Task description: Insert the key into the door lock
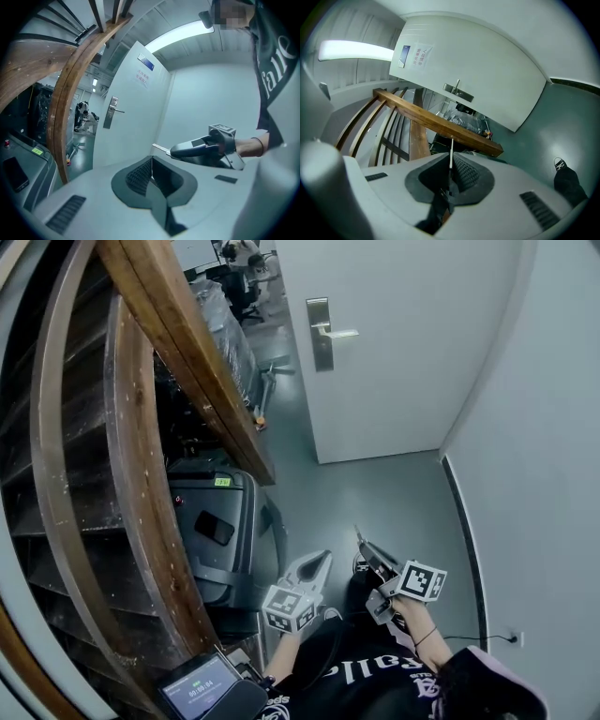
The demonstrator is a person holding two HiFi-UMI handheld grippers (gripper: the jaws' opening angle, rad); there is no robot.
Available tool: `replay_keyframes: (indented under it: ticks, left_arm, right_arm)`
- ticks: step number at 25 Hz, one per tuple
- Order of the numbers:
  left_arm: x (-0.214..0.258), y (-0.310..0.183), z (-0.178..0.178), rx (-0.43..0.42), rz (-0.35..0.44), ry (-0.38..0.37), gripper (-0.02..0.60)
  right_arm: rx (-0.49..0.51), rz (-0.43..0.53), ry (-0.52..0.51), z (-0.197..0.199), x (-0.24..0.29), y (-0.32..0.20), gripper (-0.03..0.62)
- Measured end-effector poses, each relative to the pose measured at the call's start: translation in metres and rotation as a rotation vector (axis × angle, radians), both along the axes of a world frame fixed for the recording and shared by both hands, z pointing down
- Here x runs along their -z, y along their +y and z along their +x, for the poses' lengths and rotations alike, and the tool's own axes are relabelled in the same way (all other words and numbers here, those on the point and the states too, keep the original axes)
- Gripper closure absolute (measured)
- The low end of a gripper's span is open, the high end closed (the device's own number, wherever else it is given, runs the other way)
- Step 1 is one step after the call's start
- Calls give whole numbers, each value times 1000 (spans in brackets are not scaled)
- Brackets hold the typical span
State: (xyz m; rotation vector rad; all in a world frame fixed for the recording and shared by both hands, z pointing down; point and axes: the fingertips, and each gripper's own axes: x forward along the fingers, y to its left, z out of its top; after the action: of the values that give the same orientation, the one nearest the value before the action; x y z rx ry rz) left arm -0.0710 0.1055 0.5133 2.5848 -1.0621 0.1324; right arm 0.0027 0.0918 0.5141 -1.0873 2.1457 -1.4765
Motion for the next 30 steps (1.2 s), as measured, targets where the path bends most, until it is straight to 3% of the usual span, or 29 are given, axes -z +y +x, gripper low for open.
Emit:
replay_keyframes:
  ticks: [5, 15, 21, 30]
  left_arm:
    - [6, -65, 9, 22, 20, -7, 577]
    - [25, -199, 61, 73, 77, -5, 577]
    - [20, -238, 80, 100, 61, -18, 577]
    - [17, -290, 73, 135, 42, -32, 577]
  right_arm:
    - [-20, -17, -2, 22, -2, -65, 557]
    - [65, 72, -4, 66, 20, -209, 557]
    - [107, 60, -16, 79, 16, -259, 557]
    - [112, 27, -17, 81, 10, -316, 557]
